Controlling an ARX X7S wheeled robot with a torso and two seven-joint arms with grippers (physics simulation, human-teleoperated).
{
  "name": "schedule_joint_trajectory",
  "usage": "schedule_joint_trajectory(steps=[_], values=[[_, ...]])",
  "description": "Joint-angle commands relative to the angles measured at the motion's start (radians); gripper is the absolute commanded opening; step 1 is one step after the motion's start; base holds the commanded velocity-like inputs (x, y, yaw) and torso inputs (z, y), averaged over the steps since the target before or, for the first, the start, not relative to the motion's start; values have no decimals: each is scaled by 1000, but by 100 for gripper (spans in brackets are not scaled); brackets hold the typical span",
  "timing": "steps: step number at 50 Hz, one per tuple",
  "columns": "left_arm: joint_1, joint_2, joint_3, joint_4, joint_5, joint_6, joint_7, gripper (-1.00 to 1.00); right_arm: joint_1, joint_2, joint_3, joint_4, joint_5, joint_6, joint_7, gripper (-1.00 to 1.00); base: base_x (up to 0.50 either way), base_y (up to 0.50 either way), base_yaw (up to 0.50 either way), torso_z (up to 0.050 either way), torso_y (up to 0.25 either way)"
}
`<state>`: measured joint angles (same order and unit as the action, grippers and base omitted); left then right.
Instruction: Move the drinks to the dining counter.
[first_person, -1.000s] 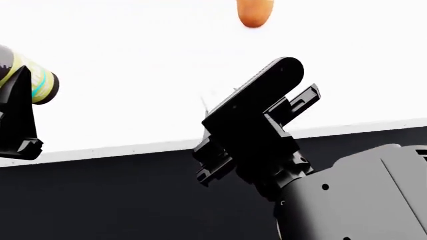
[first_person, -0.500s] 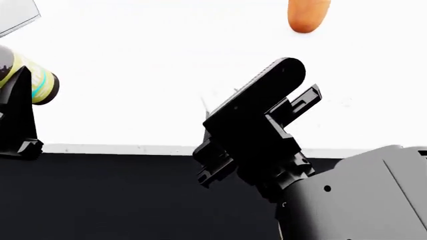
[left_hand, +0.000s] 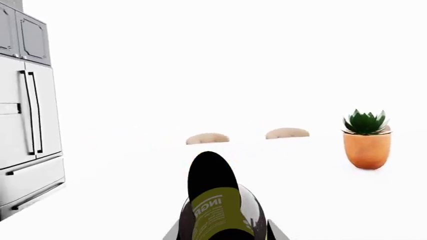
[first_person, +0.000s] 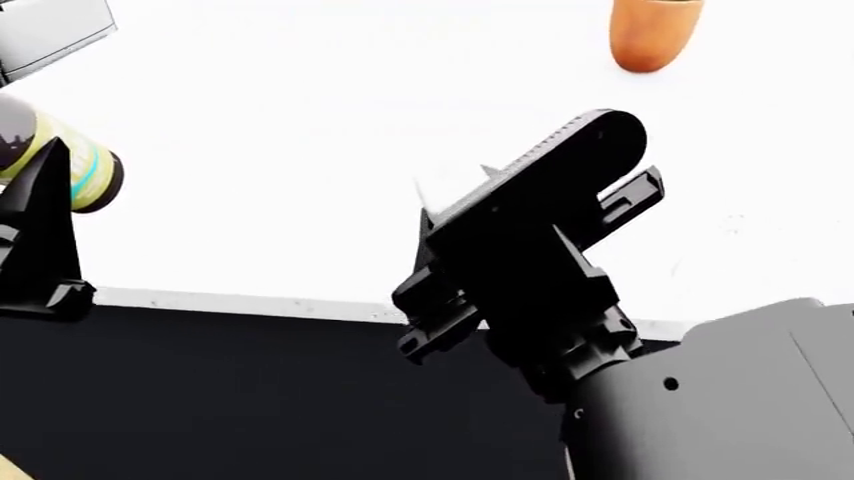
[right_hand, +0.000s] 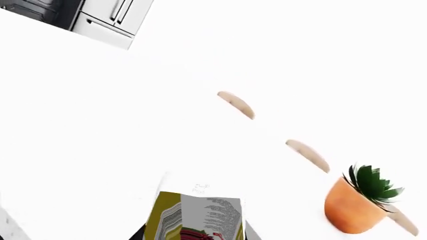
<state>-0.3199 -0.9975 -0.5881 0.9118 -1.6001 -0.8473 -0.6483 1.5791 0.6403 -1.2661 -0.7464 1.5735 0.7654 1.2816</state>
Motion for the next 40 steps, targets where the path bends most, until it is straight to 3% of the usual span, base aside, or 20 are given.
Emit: schedule_joint_trajectory(steps=[1,24,40], values=[[-18,8,34,-2,13,6,-5,-100,-4,29,28,-21,-56,0,7,-100,-439,396,0,0,0],[-14,-1,17,-1,-2,11,-9,-100,5,21,29,-14,-37,8,0,-100,-434,358,0,0,2],[-22,-9,20,-2,-9,15,-15,-100,14,24,33,-20,-34,12,-2,-100,-77,59,0,0,1]])
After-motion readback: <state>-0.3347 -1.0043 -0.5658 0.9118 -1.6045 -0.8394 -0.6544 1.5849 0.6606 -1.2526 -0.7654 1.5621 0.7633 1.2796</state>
